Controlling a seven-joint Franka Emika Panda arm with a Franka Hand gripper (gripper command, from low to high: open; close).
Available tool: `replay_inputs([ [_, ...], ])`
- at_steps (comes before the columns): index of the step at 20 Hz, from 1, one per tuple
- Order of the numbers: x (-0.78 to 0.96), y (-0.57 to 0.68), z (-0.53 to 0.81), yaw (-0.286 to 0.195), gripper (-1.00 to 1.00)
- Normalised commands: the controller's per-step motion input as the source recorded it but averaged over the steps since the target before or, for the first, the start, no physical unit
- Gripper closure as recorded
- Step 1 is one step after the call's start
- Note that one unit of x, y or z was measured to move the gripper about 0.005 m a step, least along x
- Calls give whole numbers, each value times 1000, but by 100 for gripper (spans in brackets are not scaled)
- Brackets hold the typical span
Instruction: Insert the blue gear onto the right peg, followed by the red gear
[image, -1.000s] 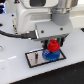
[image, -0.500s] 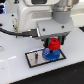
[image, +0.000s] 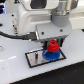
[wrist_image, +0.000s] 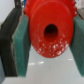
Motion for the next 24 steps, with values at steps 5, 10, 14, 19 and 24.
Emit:
replay_inputs([
  [5, 208, -58, 109, 0, 100],
  [10, 283, 65, 406, 0, 100],
  [14, 167, -33, 83, 0, 100],
  [19, 174, -64, 26, 0, 100],
  [24, 195, -69, -139, 0, 100],
])
